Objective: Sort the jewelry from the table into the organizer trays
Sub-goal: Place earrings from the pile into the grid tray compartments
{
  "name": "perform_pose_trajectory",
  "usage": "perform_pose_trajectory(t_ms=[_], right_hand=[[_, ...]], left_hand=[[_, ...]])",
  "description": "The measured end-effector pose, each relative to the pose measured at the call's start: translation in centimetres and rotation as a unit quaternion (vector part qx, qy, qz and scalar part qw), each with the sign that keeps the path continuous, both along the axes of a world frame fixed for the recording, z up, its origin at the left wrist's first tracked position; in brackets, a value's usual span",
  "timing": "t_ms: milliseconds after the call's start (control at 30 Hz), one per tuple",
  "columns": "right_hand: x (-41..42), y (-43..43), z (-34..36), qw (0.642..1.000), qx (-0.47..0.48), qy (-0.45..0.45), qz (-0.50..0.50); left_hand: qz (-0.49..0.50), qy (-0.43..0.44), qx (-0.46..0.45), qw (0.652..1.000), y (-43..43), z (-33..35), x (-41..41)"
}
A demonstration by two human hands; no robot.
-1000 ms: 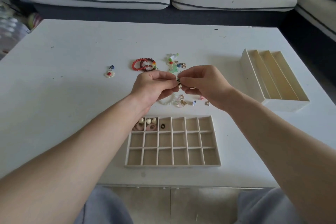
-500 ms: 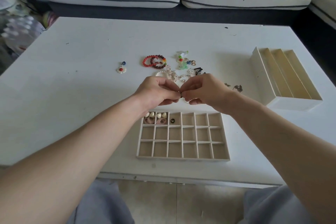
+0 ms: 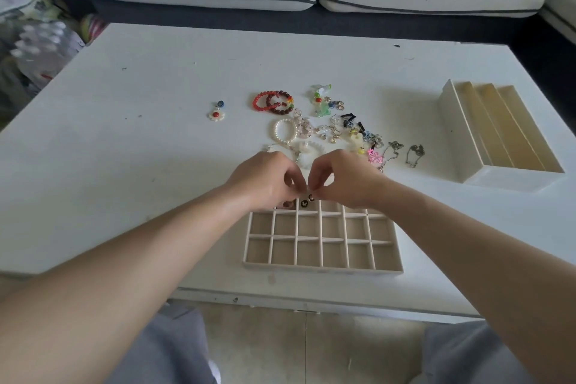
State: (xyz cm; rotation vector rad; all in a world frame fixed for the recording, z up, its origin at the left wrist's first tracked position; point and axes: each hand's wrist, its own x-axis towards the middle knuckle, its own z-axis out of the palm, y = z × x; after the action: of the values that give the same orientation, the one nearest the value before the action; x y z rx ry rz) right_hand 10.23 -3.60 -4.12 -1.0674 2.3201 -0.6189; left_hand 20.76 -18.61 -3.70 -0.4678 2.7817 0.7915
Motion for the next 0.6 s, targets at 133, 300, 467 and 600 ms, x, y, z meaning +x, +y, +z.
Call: perform_pose_trajectory(t_ms=[133, 300, 467, 600], right_hand=[[0.5, -0.3, -0.4, 1.000, 0.014, 0.027, 0.003], [0.7, -0.3, -0.4, 0.998, 0.023, 0.057, 0.008], [0.7, -0.1, -0.3, 0.999, -0.004, 0.043, -0.004], [0.8, 0.1, -0.4, 0.999, -0.016, 0.033, 0.003]], left_hand=[[0.003, -0.021, -0.057, 0.998, 0.4, -0.1, 0.0], [0.008, 0.001, -0.096, 0.995, 1.4, -0.7, -0.1], [0.017, -0.003, -0.111, 0.994, 2.0, -1.0, -0.2], [0.014, -0.001, -0.130, 0.991, 2.8, -0.8, -0.3]])
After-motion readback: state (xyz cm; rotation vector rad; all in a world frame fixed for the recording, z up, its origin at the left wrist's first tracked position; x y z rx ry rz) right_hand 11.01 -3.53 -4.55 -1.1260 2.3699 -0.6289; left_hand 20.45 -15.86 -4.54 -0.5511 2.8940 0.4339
